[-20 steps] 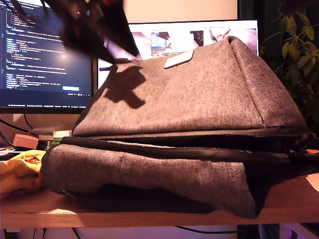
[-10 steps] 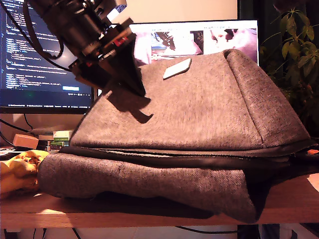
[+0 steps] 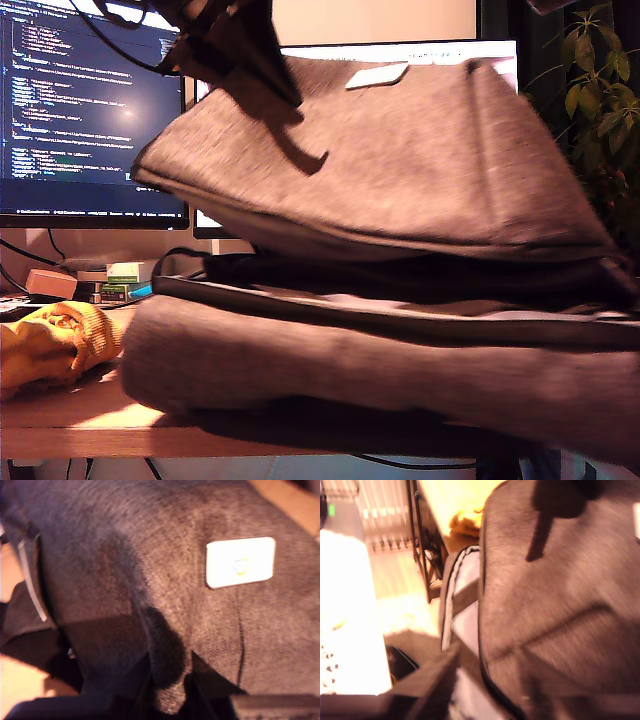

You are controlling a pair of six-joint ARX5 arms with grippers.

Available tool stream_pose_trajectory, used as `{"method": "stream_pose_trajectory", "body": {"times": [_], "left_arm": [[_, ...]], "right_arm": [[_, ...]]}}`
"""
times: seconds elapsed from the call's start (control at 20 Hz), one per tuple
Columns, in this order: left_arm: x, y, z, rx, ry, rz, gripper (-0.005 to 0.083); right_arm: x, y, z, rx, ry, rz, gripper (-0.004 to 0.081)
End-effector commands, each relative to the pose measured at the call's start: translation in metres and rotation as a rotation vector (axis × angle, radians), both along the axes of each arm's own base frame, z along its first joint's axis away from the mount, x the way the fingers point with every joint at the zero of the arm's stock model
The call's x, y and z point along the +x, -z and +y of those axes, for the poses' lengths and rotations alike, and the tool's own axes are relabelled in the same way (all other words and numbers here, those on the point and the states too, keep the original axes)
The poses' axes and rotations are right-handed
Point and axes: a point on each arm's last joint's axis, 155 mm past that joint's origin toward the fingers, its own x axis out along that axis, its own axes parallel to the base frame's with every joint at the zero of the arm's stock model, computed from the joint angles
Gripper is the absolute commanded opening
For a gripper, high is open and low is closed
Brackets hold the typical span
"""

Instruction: Pack the pair of socks inside the grey Google backpack

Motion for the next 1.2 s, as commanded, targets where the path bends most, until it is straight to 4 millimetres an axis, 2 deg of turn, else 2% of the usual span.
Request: {"method": "stream_pose_trajectory", "body": {"times": [0.0, 0.25, 0.45, 0.65, 0.95, 1.05, 1.15], "left_arm": [[0.005, -0.033, -0.015, -0.081, 0.028, -0.072, -0.0022], [0.011, -0.054, -0.018, -0.135, -0.004, -0.08, -0.0022], [0.012, -0.071, -0.021, -0.181, -0.021, -0.072, -0.0022], [0.009, -0.082, -0.024, -0.222, -0.019, -0.047, -0.0022], [0.011, -0.092, -0.021, -0.254, -0.024, -0.037, -0.0022], [0.014, -0.092, -0.017, -0.259, -0.03, -0.032, -0.0022], [0.014, -0.093, -0.017, -0.265, -0.025, -0.028, -0.0022]], "right_arm": [[-0.001, 0.009, 0.008, -0.049, -0.045, -0.024, 0.0409], [0.005, 0.017, 0.051, -0.139, -0.178, -0.184, 0.0446], [0.031, 0.02, 0.086, -0.162, -0.15, -0.309, 0.0478], [0.051, 0.036, 0.107, -0.185, -0.108, -0.335, 0.0478], [0.089, 0.041, 0.121, -0.192, 0.024, -0.425, 0.0473], [0.096, 0.051, 0.119, -0.231, 0.045, -0.43, 0.0403], [0.097, 0.062, 0.117, -0.277, 0.029, -0.432, 0.0253]]}}
